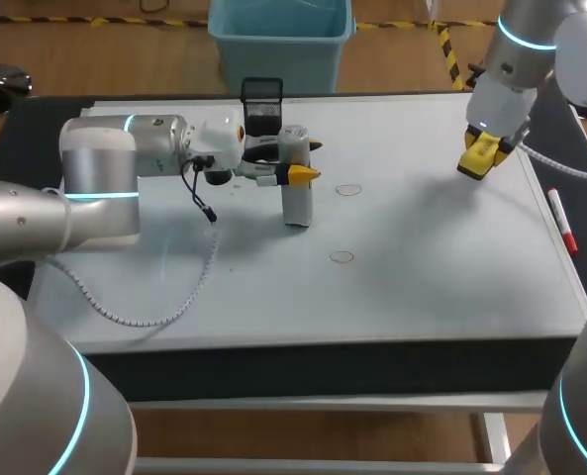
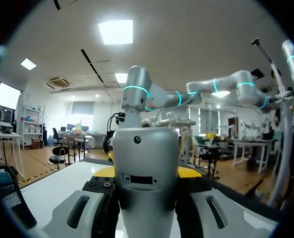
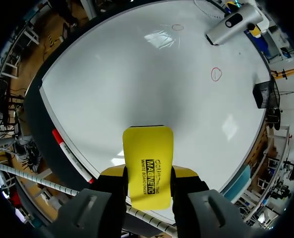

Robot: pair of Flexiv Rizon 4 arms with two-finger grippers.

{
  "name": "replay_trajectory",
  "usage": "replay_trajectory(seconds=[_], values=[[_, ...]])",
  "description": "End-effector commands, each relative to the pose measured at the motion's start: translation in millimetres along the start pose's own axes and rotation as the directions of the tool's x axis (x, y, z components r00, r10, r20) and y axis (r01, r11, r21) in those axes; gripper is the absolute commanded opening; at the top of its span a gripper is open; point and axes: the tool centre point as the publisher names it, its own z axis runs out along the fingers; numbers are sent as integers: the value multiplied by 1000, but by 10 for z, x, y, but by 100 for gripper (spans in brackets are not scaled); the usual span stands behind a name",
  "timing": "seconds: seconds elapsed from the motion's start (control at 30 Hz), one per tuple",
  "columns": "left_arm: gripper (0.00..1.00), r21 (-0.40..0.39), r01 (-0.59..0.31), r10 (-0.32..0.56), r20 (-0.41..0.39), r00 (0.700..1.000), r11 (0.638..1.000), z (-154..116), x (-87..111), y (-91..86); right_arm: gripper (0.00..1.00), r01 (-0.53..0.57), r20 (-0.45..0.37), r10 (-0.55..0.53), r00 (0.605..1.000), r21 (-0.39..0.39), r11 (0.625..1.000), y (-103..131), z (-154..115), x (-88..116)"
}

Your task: Pick up the inspection probe, press it on each red-marked spot on the whiteboard one by one, put down the probe, pick up the eraser, and wipe off all the red marks.

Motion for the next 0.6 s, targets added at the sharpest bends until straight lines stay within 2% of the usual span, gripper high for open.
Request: replay_trajectory(seconds=[0.03,0.6], values=[[0,0,0,0,1,1000,1000,-5,-3,32,0,2,-5,-2,1000,1,1000,-8,-10,-3],[0,-1,-14,14,13,1000,1000,-6,29,-51,0,2,-5,-2,1000,1,1000,-8,-10,-3]])
